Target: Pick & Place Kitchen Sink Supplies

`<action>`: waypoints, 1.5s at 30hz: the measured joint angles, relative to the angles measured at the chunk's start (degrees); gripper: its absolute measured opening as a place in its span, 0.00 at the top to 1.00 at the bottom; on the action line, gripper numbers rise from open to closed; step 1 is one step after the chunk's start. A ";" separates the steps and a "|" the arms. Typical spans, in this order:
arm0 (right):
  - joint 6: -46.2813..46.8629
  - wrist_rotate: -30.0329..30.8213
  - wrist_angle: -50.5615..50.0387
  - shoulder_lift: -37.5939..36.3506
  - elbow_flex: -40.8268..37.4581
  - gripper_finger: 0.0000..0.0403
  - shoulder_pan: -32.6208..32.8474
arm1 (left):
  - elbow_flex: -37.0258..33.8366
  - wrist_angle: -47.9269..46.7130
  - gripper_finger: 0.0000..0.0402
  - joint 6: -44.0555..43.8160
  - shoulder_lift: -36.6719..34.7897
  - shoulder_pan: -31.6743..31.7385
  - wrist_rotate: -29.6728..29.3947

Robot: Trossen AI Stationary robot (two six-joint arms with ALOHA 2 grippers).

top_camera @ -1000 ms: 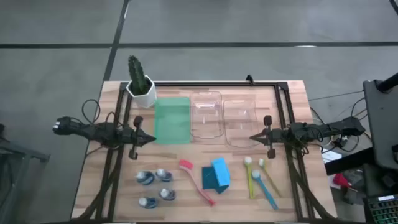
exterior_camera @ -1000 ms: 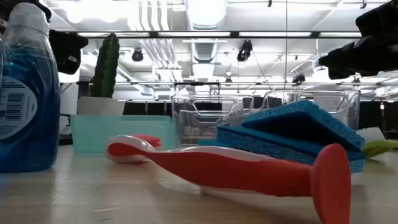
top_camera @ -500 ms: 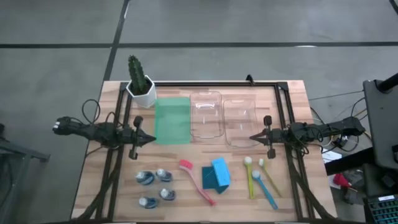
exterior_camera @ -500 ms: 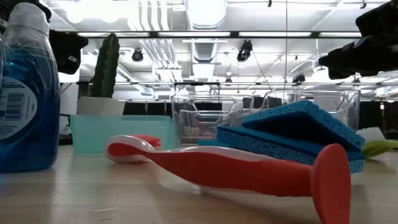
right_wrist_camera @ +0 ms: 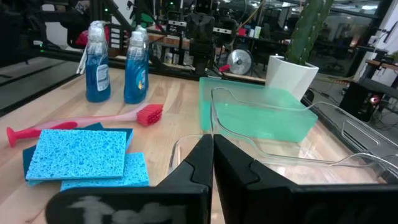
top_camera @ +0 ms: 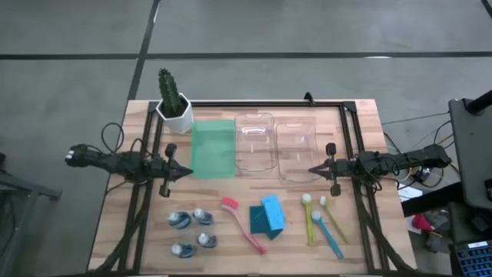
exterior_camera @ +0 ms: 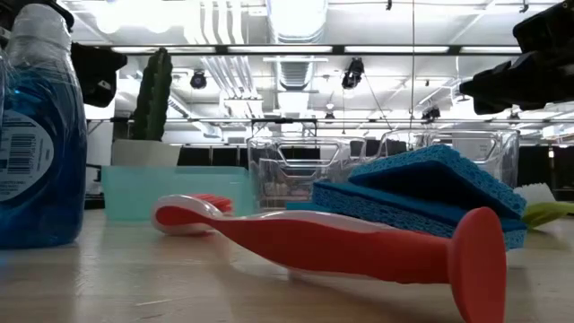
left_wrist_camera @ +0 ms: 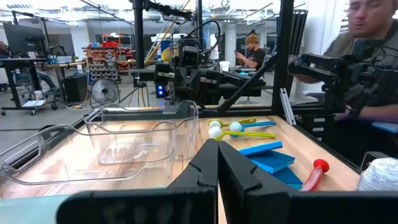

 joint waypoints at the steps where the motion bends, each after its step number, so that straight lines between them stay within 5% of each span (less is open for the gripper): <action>1: 0.00 0.00 0.01 -0.01 0.01 0.98 0.00 | 0.00 0.00 0.99 0.00 0.00 -0.01 0.00; 28: 0.29 0.00 0.03 0.00 0.01 0.98 0.00 | 0.00 0.00 0.99 -0.01 0.00 -0.02 0.00; 34: 18.78 -0.02 0.55 0.00 0.00 0.98 0.00 | 0.00 0.00 0.99 0.00 0.00 -0.02 -0.01; 45: 36.62 -6.23 8.60 0.35 0.04 0.98 0.17 | 0.00 0.00 0.99 0.00 0.00 -0.01 0.00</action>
